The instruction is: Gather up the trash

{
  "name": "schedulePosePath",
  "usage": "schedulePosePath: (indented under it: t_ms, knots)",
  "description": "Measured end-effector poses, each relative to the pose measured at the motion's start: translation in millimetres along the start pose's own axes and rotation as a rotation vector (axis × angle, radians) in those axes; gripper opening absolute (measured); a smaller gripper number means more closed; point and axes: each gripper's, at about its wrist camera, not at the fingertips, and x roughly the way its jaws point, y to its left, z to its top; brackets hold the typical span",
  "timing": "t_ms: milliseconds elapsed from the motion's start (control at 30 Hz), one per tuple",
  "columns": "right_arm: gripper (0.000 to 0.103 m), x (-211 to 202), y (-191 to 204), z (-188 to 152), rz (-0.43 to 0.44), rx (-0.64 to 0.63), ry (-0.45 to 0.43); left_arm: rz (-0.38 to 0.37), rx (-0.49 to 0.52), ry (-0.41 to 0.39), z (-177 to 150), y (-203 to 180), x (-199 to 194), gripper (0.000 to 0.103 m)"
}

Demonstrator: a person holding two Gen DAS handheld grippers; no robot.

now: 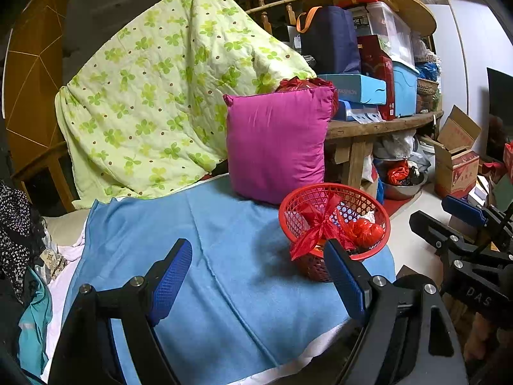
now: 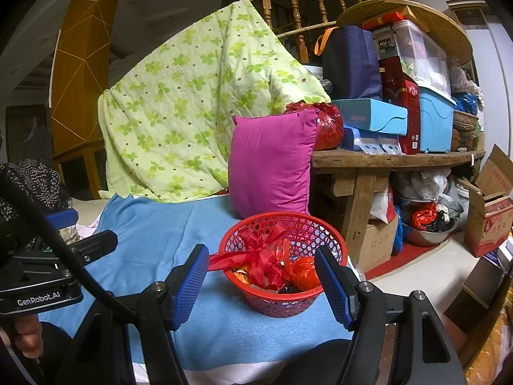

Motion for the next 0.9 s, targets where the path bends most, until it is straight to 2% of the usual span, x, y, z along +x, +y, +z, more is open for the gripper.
schedulePosePath:
  t_ms: [900]
  knots:
    - [0.072,-0.1,0.9,0.0,-0.001,-0.004,-0.002,-0.008,-0.006,0.012,-0.5,1.9,0.1,0.085]
